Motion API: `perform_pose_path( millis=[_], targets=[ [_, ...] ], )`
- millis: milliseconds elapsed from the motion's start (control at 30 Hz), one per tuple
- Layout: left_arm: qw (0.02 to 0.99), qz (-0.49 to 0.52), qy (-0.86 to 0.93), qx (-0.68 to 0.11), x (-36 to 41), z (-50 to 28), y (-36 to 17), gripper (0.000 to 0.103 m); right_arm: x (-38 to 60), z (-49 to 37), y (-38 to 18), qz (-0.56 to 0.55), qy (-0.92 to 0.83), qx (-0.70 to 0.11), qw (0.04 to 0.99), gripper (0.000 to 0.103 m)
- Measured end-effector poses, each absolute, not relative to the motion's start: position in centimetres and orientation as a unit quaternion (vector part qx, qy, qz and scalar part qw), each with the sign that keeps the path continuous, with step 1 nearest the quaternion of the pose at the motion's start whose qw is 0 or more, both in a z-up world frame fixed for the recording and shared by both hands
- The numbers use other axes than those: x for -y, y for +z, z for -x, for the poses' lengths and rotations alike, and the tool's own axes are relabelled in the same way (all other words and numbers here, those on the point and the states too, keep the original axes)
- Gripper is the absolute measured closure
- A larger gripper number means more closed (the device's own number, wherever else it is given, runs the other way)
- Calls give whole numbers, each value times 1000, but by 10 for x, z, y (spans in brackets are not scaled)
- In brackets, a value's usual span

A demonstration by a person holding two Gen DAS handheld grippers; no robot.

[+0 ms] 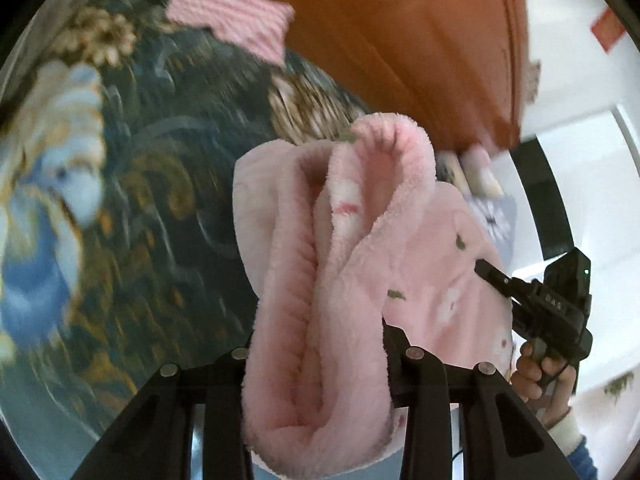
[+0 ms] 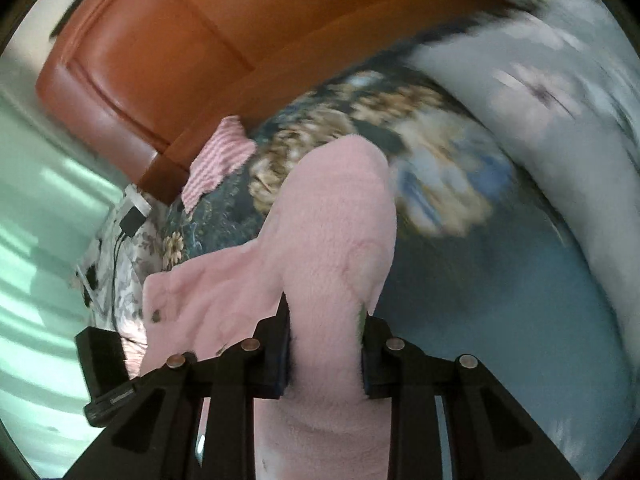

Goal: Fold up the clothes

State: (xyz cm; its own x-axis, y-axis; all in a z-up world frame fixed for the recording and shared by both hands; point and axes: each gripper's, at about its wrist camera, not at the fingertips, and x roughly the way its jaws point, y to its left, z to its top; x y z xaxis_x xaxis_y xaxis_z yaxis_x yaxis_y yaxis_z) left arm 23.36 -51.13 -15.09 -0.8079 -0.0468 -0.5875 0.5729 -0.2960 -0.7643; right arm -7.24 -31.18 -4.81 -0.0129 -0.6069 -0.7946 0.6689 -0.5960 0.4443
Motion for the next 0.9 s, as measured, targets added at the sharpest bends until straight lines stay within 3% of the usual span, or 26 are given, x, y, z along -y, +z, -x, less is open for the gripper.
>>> perform_pose_path(
  millis=[267,467,900],
  targets=[
    [270,-196,-768,-546,555,-237,-159,64,431,112,-38,-503,-714,-111,474,76],
    [265,-227,-751,-560,556,-239,-191,63,460,121,-76,-521,-708,-178,442,76],
    [241,-237,-744,-577,561,-245,-201,57,450,138,-98,-545,-697,-170,433,73]
  ],
)
